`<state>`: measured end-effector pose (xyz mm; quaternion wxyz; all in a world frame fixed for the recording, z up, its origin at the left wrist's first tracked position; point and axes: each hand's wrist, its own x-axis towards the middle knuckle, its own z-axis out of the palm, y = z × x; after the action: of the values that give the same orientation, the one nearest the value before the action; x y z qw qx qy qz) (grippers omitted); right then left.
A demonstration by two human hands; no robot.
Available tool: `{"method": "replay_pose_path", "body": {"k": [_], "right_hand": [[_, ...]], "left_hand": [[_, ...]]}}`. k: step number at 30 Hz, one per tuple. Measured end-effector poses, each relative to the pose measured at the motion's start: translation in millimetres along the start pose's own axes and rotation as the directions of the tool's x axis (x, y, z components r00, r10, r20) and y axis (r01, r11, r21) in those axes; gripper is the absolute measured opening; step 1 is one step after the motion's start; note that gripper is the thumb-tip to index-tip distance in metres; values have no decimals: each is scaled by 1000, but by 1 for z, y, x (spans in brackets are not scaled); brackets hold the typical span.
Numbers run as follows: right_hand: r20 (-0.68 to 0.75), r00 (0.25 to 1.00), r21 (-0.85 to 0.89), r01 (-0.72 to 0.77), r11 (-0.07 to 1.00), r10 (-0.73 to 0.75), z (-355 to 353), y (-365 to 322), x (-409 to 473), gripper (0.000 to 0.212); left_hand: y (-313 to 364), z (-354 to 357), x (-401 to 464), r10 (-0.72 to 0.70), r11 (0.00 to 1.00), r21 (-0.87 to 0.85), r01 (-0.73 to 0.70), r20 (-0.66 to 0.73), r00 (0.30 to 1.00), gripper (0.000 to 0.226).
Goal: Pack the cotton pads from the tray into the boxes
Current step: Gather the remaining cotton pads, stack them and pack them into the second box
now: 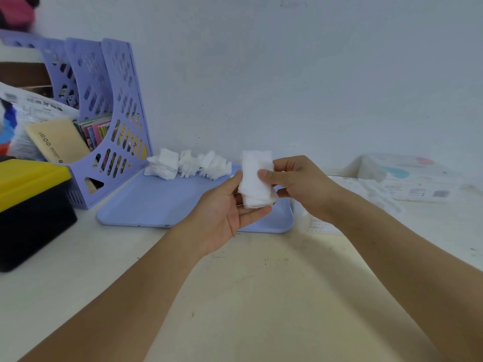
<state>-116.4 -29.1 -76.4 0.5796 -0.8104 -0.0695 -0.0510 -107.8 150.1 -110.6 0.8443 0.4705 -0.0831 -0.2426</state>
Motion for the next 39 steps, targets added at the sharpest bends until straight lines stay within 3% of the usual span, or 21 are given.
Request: {"method": "replay_pose_path", "body": {"k": [5, 10, 14, 18, 23, 33, 37, 39], "right_hand": [[-49, 998, -37, 33, 999, -35, -1, 2, 1, 37], [-142, 989, 183, 66, 981, -40, -9, -11, 1, 28], [-24, 1000, 123, 0, 992, 3, -18, -21, -3, 28], [70, 990, 202, -137, 970, 125, -13, -21, -7, 18], [128, 976, 69, -184, 980, 174, -4, -21, -11, 19], [114, 970, 39, -219, 975, 214, 5, -18, -13, 24], [33, 980, -90, -194, 977, 197, 8, -17, -11, 30], [-33, 992, -199, -125, 972, 121, 12, -15, -10, 35]], "left_hand": [[0, -2, 0, -53, 994, -96, 54, 13, 999, 45], [2, -3, 0, -78, 981, -175, 80, 18, 997, 45], [3, -2, 0, -72, 978, -196, 72, 7, 997, 44], [3, 2, -1, -41, 981, -190, 37, -18, 999, 40], [4, 1, 1, 21, 985, -171, -30, -55, 998, 39], [2, 8, -3, 67, 992, -99, -75, -79, 995, 37], [2, 9, -5, 75, 993, -83, -80, -60, 995, 51], [1, 9, -5, 85, 996, -32, -87, -53, 995, 45]]}}
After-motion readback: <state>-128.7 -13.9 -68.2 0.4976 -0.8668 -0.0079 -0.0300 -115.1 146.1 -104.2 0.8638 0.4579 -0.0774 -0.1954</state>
